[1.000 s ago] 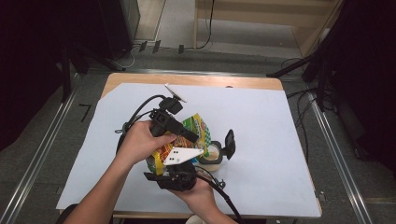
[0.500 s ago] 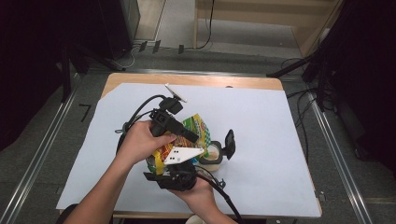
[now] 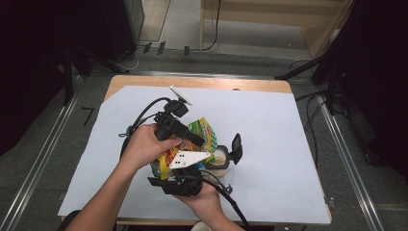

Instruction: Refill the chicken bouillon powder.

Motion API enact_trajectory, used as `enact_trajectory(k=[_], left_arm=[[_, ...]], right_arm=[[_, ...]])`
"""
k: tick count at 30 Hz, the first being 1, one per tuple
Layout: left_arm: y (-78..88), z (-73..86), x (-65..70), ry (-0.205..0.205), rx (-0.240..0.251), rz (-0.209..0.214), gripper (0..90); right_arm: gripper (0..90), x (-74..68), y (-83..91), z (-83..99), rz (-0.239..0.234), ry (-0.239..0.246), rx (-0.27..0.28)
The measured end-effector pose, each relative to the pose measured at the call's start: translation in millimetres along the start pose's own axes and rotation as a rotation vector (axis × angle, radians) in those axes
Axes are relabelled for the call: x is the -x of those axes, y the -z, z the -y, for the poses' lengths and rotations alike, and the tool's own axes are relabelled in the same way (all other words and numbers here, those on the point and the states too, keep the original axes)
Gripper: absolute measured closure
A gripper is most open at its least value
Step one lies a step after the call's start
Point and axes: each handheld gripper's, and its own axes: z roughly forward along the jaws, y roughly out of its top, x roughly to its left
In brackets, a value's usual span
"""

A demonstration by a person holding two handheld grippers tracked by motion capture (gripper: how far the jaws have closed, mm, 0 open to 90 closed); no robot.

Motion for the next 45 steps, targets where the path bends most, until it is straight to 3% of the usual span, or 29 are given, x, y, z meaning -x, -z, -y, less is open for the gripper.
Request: enact_trajectory(k=[45], left_arm=[[-2.8,-3.6,2.6,-0.02,-0.01,-0.005,69.6]], right_arm=[[72.7,0.7,2.0,0.7,0.009,-0.016,0.012]])
